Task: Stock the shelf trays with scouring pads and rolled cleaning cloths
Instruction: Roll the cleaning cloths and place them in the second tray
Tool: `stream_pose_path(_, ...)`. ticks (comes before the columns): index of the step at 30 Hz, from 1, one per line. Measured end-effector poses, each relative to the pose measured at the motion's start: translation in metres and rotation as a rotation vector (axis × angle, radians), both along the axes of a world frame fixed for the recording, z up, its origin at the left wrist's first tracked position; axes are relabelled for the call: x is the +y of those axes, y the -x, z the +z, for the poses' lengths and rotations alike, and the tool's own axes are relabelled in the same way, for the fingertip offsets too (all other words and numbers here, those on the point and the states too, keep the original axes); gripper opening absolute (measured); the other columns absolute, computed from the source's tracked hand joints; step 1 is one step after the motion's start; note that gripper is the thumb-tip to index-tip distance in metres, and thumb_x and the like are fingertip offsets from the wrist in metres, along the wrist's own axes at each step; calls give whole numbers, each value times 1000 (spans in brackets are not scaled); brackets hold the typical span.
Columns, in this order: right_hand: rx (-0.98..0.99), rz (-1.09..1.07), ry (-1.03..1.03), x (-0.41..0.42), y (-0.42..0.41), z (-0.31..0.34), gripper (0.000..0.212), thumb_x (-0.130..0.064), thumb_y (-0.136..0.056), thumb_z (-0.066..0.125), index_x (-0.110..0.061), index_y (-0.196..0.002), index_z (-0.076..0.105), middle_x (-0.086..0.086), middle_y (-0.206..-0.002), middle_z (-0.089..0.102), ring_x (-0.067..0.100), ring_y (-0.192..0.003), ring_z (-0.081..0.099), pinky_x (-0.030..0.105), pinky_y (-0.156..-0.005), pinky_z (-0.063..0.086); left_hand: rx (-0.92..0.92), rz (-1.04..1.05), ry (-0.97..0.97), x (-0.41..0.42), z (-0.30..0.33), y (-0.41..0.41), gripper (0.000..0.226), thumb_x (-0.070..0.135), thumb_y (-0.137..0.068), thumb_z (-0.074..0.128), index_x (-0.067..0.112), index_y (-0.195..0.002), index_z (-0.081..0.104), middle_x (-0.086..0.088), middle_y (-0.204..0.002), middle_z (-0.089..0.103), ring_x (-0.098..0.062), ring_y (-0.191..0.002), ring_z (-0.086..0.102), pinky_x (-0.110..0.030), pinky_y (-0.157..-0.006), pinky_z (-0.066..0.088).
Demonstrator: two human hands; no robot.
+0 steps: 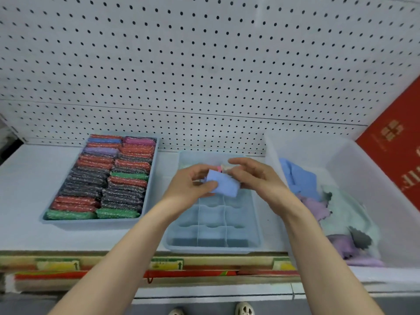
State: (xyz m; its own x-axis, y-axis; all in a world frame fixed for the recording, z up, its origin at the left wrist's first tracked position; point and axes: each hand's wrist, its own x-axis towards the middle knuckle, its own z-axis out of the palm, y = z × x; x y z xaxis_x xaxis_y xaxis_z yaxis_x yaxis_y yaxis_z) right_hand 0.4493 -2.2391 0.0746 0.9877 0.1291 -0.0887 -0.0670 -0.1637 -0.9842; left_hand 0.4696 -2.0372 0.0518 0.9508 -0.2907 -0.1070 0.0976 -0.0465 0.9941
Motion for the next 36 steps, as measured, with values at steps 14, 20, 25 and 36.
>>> stream_pose_path(14, -239, -298, 929, -6, -27, -49, 10, -13, -82, 64, -16, -90, 67, -4, -78, 66, 19, -70, 57, 29, -64, 44, -696, -57, -825, 26, -61, -28, 35, 2, -72, 78, 11, -105, 73, -7, -103, 71, -34, -94, 63, -37, -82, 48)
stream_pose_path(20, -295, -183, 1467, 12, -60, -78, 34, -2, -41, 80, -20, -63, 62, 0, -52, 56, 26, -50, 56, 28, -55, 31, -650, -149, -917, 3, -70, -61, 39, 11, -81, 70, 12, -120, 65, -9, -119, 64, -35, -103, 56, -37, -90, 41)
stream_pose_path(25, -203, -13, 1642, 11, -61, -85, 43, -7, -72, 65, -24, -111, 62, 0, -90, 69, 25, -98, 58, 37, -83, 34, -624, -205, -981, -8, -78, -71, 40, 22, -86, 67, 17, -126, 61, -4, -121, 62, -31, -107, 53, -38, -92, 43)
stream_pose_path(36, -142, -6, 1599, 0, -75, -72, 37, -13, -85, 55, -34, -114, 64, 0, -95, 68, 23, -99, 57, 36, -84, 30, -465, -348, -1113, -25, -62, -96, 32, 25, -87, 64, 33, -118, 67, -12, -103, 63, -30, -107, 56, -30, -75, 41)
